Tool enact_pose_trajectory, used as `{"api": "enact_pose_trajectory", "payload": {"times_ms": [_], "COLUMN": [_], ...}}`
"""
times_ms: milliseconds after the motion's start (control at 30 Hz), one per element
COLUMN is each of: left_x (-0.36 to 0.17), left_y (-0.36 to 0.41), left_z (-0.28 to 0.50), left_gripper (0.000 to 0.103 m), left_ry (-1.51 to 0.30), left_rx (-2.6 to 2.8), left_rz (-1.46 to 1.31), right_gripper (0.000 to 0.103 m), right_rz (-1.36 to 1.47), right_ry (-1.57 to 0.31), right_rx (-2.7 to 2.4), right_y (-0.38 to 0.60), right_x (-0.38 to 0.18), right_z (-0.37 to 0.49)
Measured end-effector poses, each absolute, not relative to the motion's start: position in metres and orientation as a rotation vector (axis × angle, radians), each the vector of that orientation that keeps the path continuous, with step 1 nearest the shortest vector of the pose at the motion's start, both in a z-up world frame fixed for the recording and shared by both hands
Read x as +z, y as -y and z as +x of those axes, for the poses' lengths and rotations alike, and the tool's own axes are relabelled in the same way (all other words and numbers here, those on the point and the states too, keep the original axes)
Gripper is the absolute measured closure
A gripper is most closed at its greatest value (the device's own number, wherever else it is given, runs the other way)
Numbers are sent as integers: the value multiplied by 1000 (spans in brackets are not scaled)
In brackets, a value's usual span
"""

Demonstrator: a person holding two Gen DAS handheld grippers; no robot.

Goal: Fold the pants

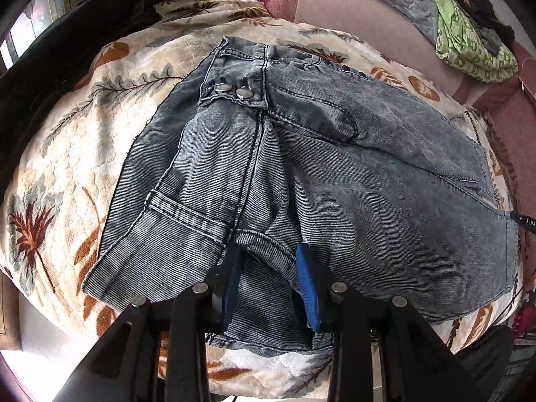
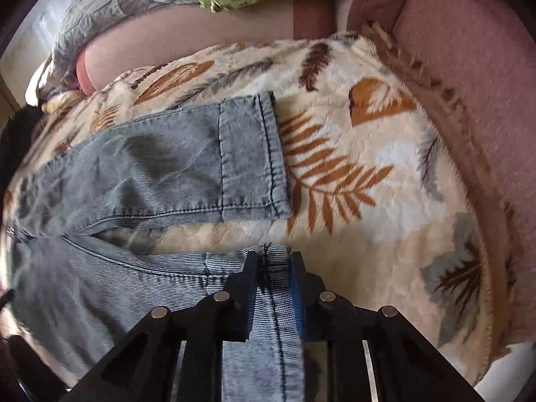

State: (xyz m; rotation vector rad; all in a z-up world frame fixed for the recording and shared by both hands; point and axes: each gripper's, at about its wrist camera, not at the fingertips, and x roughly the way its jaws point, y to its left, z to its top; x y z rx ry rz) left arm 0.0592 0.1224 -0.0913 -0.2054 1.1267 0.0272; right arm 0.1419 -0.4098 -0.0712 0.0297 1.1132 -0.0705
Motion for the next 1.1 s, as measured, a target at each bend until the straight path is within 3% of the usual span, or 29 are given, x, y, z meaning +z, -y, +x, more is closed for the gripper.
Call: {"api": "enact_pose_trajectory", "payload": {"times_ms": [133, 233, 333, 367, 433, 467, 500, 533, 600, 800, 933, 1100], "left_x": [-93, -86, -72, -67, -64, -68, -76, -89, -101, -42, -20, -36], "left_y": [-122, -123, -124, -125, -126, -126, -126, -126, -126, -143, -177, -209], "left_z": [59, 56, 51, 49, 49, 51, 54, 58, 62, 83, 139, 231], "left_gripper": [64, 64, 63, 60, 43, 27, 23, 23, 22, 22, 22, 23], "left_ry": [-1121, -1111, -1061, -1040, -1008, -1015, -1044, -1101, -1142, -1002, -952, -1014], "left_rx": [23, 14, 30, 31, 31, 42, 62, 80, 83, 66, 45, 68], "left_rz": [-204, -192, -164, -165, -162, -151, -136, -114, -92, -110, -284, -413], "right_gripper": [79, 70, 68, 67, 50, 45, 33, 28, 27, 27, 27, 27], "right_rz": [-100, 25, 119, 139, 178, 191, 204, 219, 221, 240, 269, 374], "right_ry": [-1192, -1140, -1043, -1022, -1020, -1028, -1056, -1135, -1251, -1148, -1063, -1060], "right_rx": [-90, -117, -120, -84, -16, 7, 23, 47, 62, 104, 101, 74], "right_y": [398, 410, 417, 415, 410, 406, 401, 398, 394, 388, 402, 436], "right_x": [-113, -95, -64, -56, -51, -54, -63, -80, -115, -70, -42, -43], "right_z": [153, 142, 111, 99, 76, 66, 58, 57, 58, 73, 114, 191]}}
